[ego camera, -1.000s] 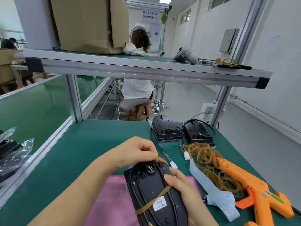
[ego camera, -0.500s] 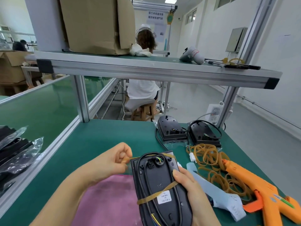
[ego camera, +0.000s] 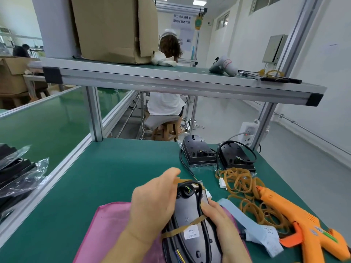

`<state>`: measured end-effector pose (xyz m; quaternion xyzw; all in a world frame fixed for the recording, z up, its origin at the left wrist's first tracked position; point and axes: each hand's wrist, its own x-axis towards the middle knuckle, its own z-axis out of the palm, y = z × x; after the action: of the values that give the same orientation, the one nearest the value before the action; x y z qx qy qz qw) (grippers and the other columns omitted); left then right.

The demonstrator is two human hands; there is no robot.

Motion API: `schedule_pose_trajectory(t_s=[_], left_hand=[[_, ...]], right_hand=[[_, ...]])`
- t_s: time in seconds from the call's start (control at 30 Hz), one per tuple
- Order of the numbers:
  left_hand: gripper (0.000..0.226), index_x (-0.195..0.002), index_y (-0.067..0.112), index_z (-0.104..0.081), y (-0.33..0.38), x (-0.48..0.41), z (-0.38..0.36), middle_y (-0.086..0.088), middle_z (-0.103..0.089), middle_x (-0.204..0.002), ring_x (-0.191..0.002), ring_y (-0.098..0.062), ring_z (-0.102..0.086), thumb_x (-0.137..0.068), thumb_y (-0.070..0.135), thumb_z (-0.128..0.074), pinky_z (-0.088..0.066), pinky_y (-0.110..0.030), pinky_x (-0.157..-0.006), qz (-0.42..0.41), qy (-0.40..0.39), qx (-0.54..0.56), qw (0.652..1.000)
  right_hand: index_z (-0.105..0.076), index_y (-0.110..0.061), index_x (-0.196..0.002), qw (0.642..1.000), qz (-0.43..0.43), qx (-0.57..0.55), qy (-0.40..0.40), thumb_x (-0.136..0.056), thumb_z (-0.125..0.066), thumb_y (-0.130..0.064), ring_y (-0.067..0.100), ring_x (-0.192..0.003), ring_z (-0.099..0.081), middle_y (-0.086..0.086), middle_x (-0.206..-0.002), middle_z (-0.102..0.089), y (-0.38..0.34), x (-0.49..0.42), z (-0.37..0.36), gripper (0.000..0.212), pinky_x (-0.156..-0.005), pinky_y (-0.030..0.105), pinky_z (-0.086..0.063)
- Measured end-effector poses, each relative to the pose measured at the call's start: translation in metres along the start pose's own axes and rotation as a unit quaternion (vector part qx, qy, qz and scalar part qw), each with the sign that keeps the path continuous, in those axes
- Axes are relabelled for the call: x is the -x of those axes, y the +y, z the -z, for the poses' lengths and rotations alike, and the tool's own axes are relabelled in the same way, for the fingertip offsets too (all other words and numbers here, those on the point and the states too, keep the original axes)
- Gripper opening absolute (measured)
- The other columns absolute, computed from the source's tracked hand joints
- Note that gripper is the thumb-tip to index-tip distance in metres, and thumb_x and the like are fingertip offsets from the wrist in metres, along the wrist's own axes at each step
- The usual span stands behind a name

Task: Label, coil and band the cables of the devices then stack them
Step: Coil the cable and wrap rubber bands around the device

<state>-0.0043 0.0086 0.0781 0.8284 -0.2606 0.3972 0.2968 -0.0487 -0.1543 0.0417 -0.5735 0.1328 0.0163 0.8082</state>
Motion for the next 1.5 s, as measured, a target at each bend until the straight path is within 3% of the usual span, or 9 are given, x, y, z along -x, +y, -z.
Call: schedule_pose_trajectory(t_s=[0.27, 0.4, 0.63, 0.8, 1.03, 1.13, 1.3, 1.4, 1.5], left_hand=[[0.006, -0.098, 0.03, -0.049, -0.019, -0.021, -0.009, 0.007, -0.041, -0.046, -0.049, -0.02, -0.042, -0.097, 0.023, -0.05, -0.044, -0.038, -0.054, 0.191, -0.026, 0.065, 0.979], [0.011, -0.1, 0.023, -0.051, -0.013, -0.033, -0.001, 0.004, -0.046, -0.043, -0.041, -0.027, -0.05, -0.092, 0.027, -0.046, -0.047, -0.038, -0.043, 0.077, -0.031, 0.007, 0.997], [0.011, -0.103, 0.021, -0.05, -0.022, -0.006, -0.007, 0.003, -0.061, -0.055, -0.041, -0.018, -0.056, -0.095, 0.028, -0.046, -0.044, -0.028, -0.036, -0.109, 0.031, -0.021, 0.993], [0.012, -0.095, 0.03, -0.042, -0.025, 0.021, -0.003, 0.011, -0.057, -0.056, -0.045, -0.006, -0.048, -0.096, 0.042, -0.043, -0.041, -0.023, -0.045, 0.024, -0.065, 0.086, 0.994], [0.034, -0.079, 0.031, -0.062, -0.032, 0.024, 0.007, 0.008, -0.065, -0.074, -0.068, -0.001, -0.057, -0.082, -0.002, -0.071, -0.044, -0.014, -0.068, 0.214, -0.141, 0.272, 0.928], [0.019, -0.081, 0.035, -0.063, -0.034, 0.026, 0.013, 0.02, -0.062, -0.098, -0.096, 0.005, -0.056, -0.077, 0.021, -0.074, -0.041, -0.013, -0.081, 0.237, -0.125, 0.28, 0.922], [0.058, -0.128, 0.041, -0.049, -0.036, 0.033, 0.006, 0.018, -0.04, -0.147, -0.135, -0.002, -0.039, -0.077, 0.037, -0.077, -0.029, -0.035, -0.114, 0.443, -0.083, 0.473, 0.757], [0.067, -0.131, 0.019, -0.054, -0.023, 0.038, -0.011, -0.008, -0.066, -0.127, -0.112, -0.027, -0.065, -0.068, 0.034, -0.071, -0.052, -0.044, -0.091, 0.508, -0.118, 0.584, 0.622], [0.066, -0.122, 0.01, -0.062, -0.02, 0.042, -0.016, -0.018, -0.07, -0.115, -0.105, -0.035, -0.068, -0.062, 0.034, -0.076, -0.057, -0.043, -0.081, 0.52, -0.083, 0.604, 0.598]], right_hand=[[-0.062, -0.012, -0.113, 1.0, -0.011, 0.021, 0.01, -0.072, -0.072, -0.023, 0.036, -0.088, -0.07, 0.02, -0.097, -0.072, -0.004, -0.007, -0.001, 0.044, -0.083, 0.045, -0.054], [-0.064, -0.014, -0.11, 1.0, -0.011, 0.027, -0.009, -0.079, -0.07, -0.025, 0.034, -0.088, -0.071, 0.018, -0.097, -0.073, -0.009, -0.01, -0.004, 0.034, -0.065, 0.035, -0.057], [-0.07, -0.019, -0.103, 1.0, 0.003, 0.002, 0.014, -0.056, -0.08, -0.041, 0.034, -0.094, -0.07, 0.015, -0.102, -0.073, -0.01, -0.013, 0.003, 0.053, -0.092, 0.052, -0.051], [-0.068, -0.021, -0.11, 0.999, 0.016, -0.029, 0.039, -0.053, -0.083, -0.044, 0.035, -0.095, -0.07, 0.014, -0.106, -0.072, -0.006, -0.014, 0.012, 0.063, -0.089, 0.052, -0.053], [-0.063, -0.025, -0.108, 0.998, 0.054, -0.026, 0.022, -0.054, -0.077, -0.033, 0.035, -0.078, -0.072, 0.017, -0.091, -0.074, -0.012, -0.008, 0.006, 0.057, -0.062, 0.04, -0.059], [-0.062, -0.027, -0.105, 0.997, 0.071, -0.014, 0.018, -0.062, -0.077, -0.028, 0.034, -0.071, -0.071, 0.018, -0.085, -0.074, -0.016, -0.004, -0.003, 0.046, -0.057, 0.037, -0.058], [-0.061, -0.034, -0.103, 0.993, 0.096, 0.043, 0.044, -0.074, -0.077, -0.026, 0.038, -0.084, -0.07, 0.027, -0.09, -0.068, -0.014, 0.001, -0.01, 0.034, -0.083, 0.05, -0.055], [-0.06, -0.037, -0.103, 0.99, 0.109, 0.08, 0.039, -0.074, -0.078, -0.028, 0.044, -0.094, -0.064, 0.032, -0.097, -0.062, -0.013, 0.005, -0.02, 0.035, -0.091, 0.057, -0.049], [-0.055, -0.044, -0.108, 0.985, 0.117, 0.124, 0.007, -0.077, -0.077, -0.031, 0.021, -0.091, -0.068, 0.006, -0.081, -0.067, -0.012, 0.01, -0.023, 0.041, -0.085, 0.04, -0.054]])
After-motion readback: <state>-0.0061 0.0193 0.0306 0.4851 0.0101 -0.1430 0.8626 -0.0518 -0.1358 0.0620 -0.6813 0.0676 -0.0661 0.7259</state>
